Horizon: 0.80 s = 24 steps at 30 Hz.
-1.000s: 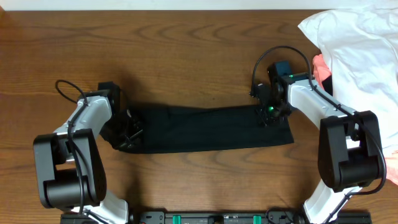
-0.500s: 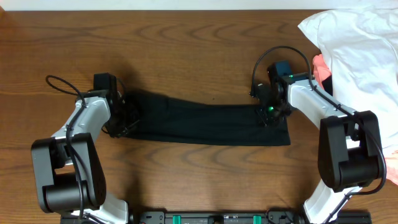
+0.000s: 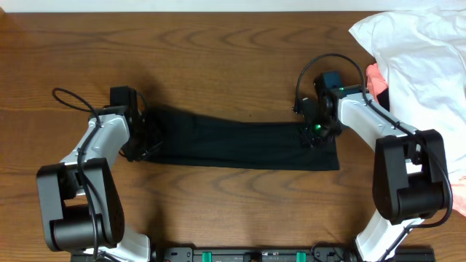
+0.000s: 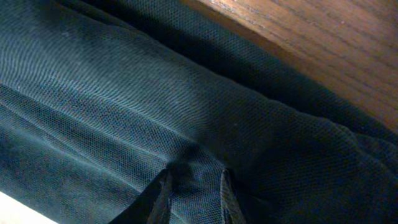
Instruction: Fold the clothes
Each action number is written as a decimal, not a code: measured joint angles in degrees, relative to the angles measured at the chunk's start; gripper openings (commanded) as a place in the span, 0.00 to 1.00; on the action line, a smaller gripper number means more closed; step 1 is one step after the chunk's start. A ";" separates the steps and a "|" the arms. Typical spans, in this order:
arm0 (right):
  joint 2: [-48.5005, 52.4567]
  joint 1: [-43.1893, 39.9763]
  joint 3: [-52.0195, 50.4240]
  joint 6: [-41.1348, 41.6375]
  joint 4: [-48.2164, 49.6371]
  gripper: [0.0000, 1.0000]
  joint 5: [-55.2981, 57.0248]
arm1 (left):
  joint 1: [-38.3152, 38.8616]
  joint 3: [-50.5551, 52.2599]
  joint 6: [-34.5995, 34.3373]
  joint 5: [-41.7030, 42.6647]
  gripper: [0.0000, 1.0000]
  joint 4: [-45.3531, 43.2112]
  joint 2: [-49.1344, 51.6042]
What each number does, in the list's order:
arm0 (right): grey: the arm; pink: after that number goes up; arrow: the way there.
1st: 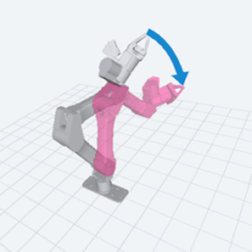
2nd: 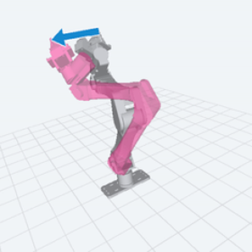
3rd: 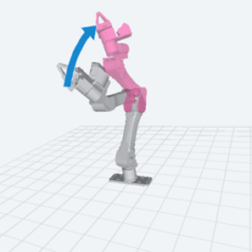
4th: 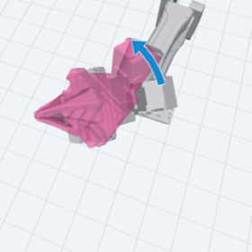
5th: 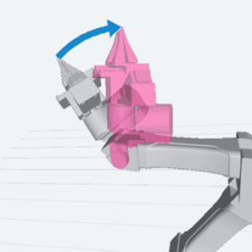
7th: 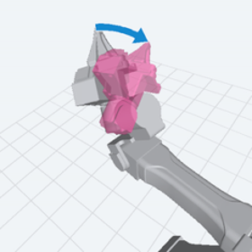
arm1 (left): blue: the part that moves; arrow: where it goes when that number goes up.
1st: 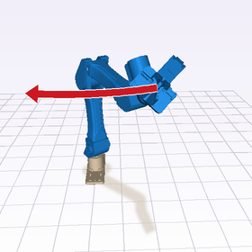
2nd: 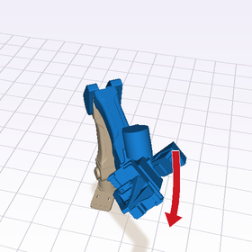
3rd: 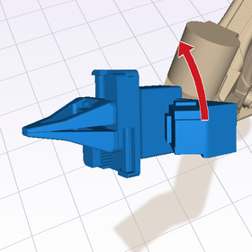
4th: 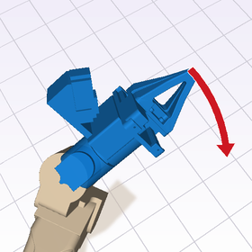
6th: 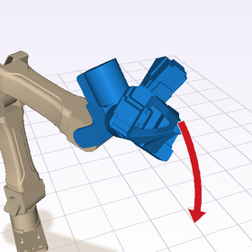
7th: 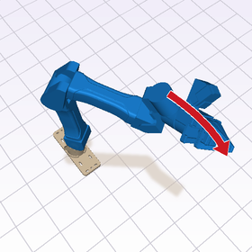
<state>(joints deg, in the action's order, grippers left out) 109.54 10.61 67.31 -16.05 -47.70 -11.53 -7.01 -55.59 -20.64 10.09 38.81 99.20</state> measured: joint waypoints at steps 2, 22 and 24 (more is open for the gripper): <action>0.00 -0.07 0.00 0.00 0.00 0.26 -0.28 | -0.04 -0.39 -0.09 -1.07 0.25 1.90 0.00; 0.00 -0.09 -0.04 0.00 0.17 0.27 -0.70 | -5.31 -1.86 0.44 -10.23 0.32 7.34 -15.08; 0.00 -0.09 -0.04 0.00 0.17 0.27 -0.72 | -5.25 -2.29 0.55 -8.68 0.31 5.88 -17.53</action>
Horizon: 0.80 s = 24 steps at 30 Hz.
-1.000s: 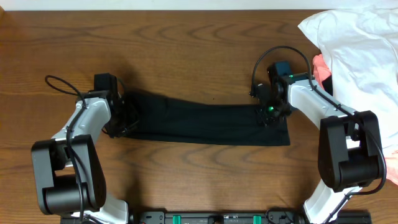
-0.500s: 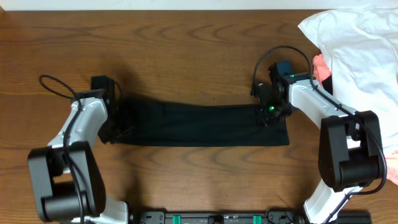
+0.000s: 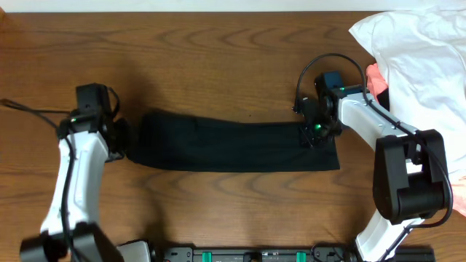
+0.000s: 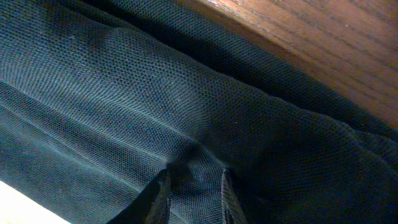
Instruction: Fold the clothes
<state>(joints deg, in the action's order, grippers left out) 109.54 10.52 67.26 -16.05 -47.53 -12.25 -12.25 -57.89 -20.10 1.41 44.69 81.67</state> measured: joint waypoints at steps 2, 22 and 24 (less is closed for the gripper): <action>0.00 0.00 0.00 0.00 0.00 0.27 0.00 | 0.31 -0.44 0.57 3.04 0.31 -2.84 -2.16; 0.00 0.00 -0.02 0.00 -1.14 0.33 -0.48 | 9.31 -1.27 3.30 9.73 0.31 -8.63 17.31; 0.00 -0.04 0.11 0.04 -2.91 0.31 -0.42 | 9.31 -1.27 3.41 9.70 0.31 -8.98 19.10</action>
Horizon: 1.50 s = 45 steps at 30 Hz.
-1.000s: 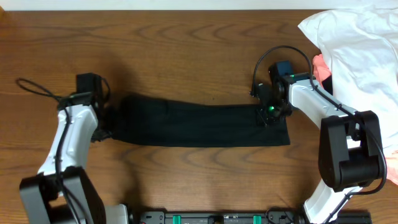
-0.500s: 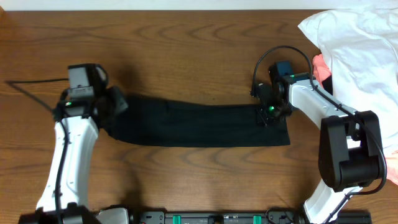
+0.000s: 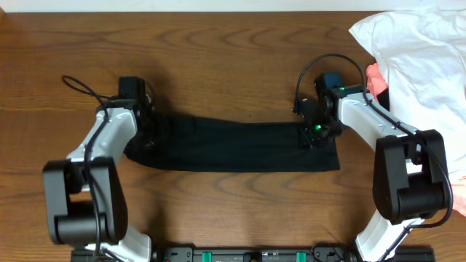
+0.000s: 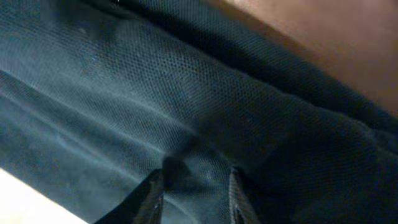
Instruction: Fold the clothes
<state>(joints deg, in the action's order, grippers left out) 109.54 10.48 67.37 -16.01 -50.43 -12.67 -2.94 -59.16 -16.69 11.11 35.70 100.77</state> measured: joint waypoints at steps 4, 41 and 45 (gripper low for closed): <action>0.02 -0.15 -0.13 0.50 -3.98 0.31 0.59 | 0.00 -0.02 0.02 0.02 0.31 -0.22 0.61; -2.27 -9.49 13.79 6.78 -32.85 0.30 -0.70 | 0.11 -0.02 0.02 0.09 0.31 -1.66 0.61; -6.36 -8.57 17.49 6.34 -26.58 0.28 -5.14 | 0.11 -0.02 0.00 0.09 0.31 -1.66 0.61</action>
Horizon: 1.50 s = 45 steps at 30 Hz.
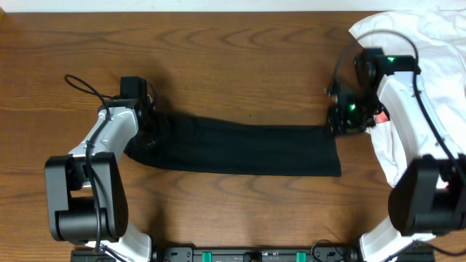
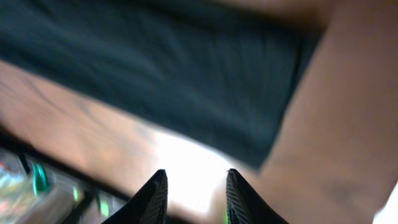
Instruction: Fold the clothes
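A black garment (image 1: 240,148) lies folded into a long narrow strip across the middle of the wooden table (image 1: 218,58). In the overhead view my left gripper (image 1: 148,125) sits down on the strip's left end, its jaws hidden by the wrist. My right gripper (image 1: 342,118) hangs above the strip's far right corner. The right wrist view is blurred, with the dark cloth (image 2: 186,68) well below. In that view the right gripper (image 2: 194,174) stands open with nothing between its fingers.
A heap of white cloth (image 1: 422,51) fills the far right corner, with a bit of pink fabric (image 1: 380,115) beside my right arm. The robot's base bar (image 1: 255,255) runs along the near edge.
My right gripper has come up off the strip's right end and now hangs further right and back, clear of the cloth. The left arm and the garment have hardly changed.
At first both grippers were down on the two ends of the strip. Then the left arm stood off to the left of the cloth while the right stayed pressed down. The left then rested on the left end again, and now the right is raised.
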Each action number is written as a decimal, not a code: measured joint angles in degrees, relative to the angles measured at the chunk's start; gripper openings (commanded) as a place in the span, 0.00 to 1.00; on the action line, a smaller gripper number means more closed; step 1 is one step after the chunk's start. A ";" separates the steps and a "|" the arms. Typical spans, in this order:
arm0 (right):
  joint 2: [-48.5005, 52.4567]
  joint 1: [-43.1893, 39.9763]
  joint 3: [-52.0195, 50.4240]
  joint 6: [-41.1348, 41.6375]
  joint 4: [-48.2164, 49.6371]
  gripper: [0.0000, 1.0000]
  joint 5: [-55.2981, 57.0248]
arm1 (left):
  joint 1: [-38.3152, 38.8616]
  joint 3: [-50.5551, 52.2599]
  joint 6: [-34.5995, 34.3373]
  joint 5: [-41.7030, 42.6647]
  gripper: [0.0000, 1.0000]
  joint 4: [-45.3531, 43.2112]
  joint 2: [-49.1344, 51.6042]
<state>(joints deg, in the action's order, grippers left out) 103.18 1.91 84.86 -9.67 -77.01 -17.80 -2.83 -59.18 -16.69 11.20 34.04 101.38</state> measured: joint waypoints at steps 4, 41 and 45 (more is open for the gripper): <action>-1.22 2.73 0.22 1.31 6.51 0.30 -3.23 | 0.00 0.00 0.00 0.00 0.31 0.00 0.00; 3.28 2.64 -20.63 11.87 28.35 0.27 11.37 | 0.00 0.00 0.00 0.07 0.38 -0.13 0.00; 3.28 2.67 -20.63 12.35 30.40 0.27 11.23 | 0.00 0.00 0.02 0.22 0.39 -1.36 0.00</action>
<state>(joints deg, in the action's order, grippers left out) 106.45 4.58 64.23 2.68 -46.61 -6.57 -2.83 -59.18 -16.67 11.42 32.69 101.38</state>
